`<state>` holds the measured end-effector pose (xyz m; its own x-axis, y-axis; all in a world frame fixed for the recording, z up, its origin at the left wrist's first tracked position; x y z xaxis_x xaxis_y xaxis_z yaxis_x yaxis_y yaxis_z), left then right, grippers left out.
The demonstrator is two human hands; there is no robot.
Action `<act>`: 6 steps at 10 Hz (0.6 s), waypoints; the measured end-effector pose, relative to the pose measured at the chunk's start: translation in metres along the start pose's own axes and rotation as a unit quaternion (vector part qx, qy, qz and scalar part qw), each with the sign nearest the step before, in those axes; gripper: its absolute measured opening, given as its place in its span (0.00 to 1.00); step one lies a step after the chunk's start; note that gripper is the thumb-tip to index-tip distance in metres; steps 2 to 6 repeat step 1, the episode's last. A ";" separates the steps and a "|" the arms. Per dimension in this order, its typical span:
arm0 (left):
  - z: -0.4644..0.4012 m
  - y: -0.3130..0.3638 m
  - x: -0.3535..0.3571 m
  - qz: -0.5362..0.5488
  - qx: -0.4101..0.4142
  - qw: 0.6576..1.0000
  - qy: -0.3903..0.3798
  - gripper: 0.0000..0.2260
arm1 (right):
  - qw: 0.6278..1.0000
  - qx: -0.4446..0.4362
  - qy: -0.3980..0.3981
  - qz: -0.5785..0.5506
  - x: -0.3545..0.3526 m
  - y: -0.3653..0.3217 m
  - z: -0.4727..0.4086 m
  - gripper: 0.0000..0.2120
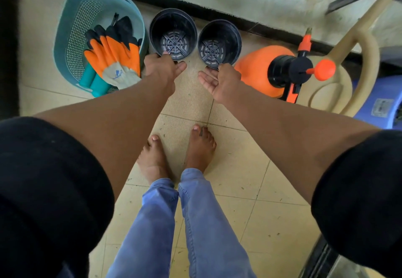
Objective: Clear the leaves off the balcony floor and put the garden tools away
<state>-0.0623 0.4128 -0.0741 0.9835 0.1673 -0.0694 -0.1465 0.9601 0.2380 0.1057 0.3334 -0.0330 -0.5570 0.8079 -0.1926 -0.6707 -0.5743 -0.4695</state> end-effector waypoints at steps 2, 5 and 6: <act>0.137 0.005 0.013 -0.064 0.178 0.976 -0.107 0.21 | 1.000 -0.003 -0.013 0.003 0.003 -0.002 0.002 0.11; 0.137 0.005 0.013 -0.064 0.178 0.976 -0.107 0.21 | 1.000 -0.003 -0.013 0.003 0.003 -0.002 0.002 0.11; 0.137 0.005 0.013 -0.064 0.178 0.976 -0.107 0.21 | 1.000 -0.003 -0.013 0.003 0.003 -0.002 0.002 0.11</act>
Point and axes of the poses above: each hand's wrist, its own z-axis away from the middle knuckle, its own x-axis out of the palm, y = z × x, the point moved 8 cm from there along -z, towards the middle knuckle, and after that the axes turned 10 degrees about -x, right-handed, at the moved point
